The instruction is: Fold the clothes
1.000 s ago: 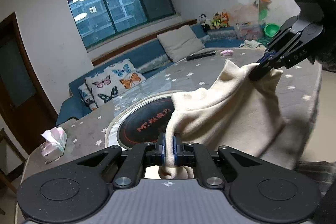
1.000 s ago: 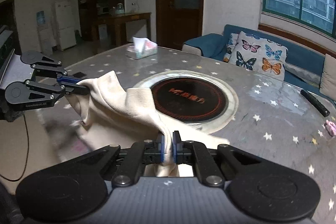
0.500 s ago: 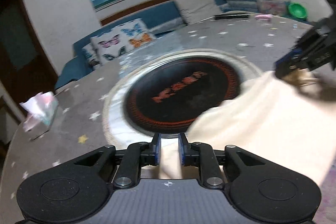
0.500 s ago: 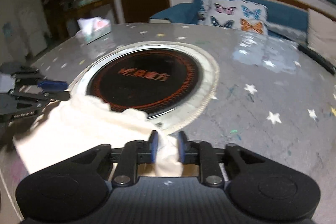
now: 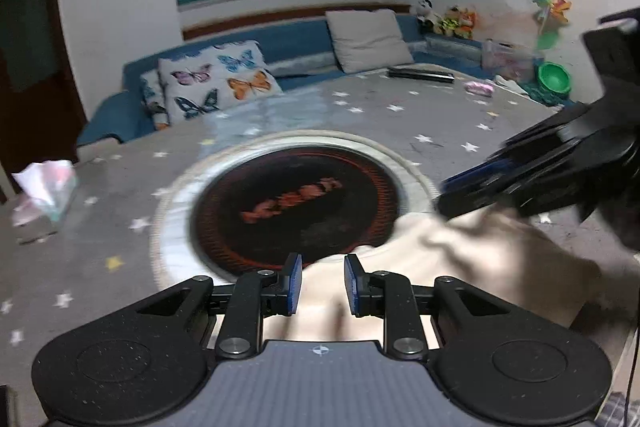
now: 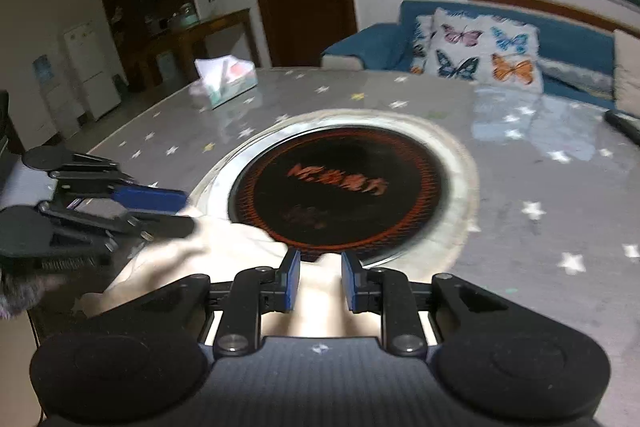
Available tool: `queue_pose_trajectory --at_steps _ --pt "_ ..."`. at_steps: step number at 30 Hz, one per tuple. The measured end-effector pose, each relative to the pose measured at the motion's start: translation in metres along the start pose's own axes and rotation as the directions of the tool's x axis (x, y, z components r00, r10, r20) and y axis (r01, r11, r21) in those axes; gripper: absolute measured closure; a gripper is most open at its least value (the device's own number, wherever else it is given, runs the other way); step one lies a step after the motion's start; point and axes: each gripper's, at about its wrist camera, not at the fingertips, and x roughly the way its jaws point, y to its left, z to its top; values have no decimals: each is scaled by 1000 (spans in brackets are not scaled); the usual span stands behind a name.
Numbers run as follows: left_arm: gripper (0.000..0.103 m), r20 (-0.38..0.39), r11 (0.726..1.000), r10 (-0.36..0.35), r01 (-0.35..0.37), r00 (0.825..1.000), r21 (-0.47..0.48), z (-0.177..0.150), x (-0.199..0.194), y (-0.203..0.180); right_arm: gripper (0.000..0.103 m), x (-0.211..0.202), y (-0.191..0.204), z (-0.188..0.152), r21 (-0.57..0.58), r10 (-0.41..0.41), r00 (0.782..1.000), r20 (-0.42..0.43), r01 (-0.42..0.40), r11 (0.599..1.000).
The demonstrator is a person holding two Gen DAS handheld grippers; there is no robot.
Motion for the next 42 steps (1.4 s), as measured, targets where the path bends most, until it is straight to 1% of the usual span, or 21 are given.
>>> queue_pose_trajectory --at_steps 1,4,6,11,16,19,23,25,28,31,34,37,39,42 --pt "77 -11 1000 -12 12 1000 -6 2 7 -3 82 7 3 1 -1 4 1000 -9 -4 1000" --pt "78 -56 998 -54 52 997 -28 2 28 -6 82 27 10 -1 -24 -20 999 -35 19 1000" --pt "78 -86 999 -29 27 996 -26 -1 42 -8 81 38 14 -7 -50 -51 997 -56 49 998" --pt "78 -65 1000 9 -10 998 -10 -9 43 -8 79 40 26 -11 -128 -105 994 -26 100 987" --pt "78 -51 1000 1 -2 999 -20 -11 42 -6 79 38 24 -10 -123 -96 995 -24 93 988" --pt "78 -31 999 10 -11 999 -42 -9 33 -1 79 24 22 -7 -96 -92 996 1 92 991" --pt "78 -6 998 48 -48 999 -40 -19 6 4 79 0 26 -12 -106 -78 997 16 79 991" --pt "78 -6 996 63 -63 998 -58 -28 -8 7 79 -7 30 -16 -118 -72 997 12 73 990" --pt "77 -6 995 79 -79 997 -65 -41 -21 7 79 -3 35 -24 -126 -65 998 -2 65 990" --pt "77 -25 990 131 -132 991 -58 -52 -22 6 79 4 40 -31 -129 -61 998 -17 58 990" --pt "77 -40 976 208 -210 977 -55 -58 -19 10 77 9 42 -33 -137 -69 998 -10 67 988" --pt "77 -46 971 214 -218 976 -102 -59 -25 21 77 -1 43 -32 -132 -64 998 7 65 989" --pt "77 -17 969 221 -221 975 -106 -56 -33 19 76 -14 43 -37 -128 -61 998 24 64 990" --pt "77 22 976 184 -180 983 -127 -49 -42 14 76 -31 40 -47 -108 -78 996 36 81 991"
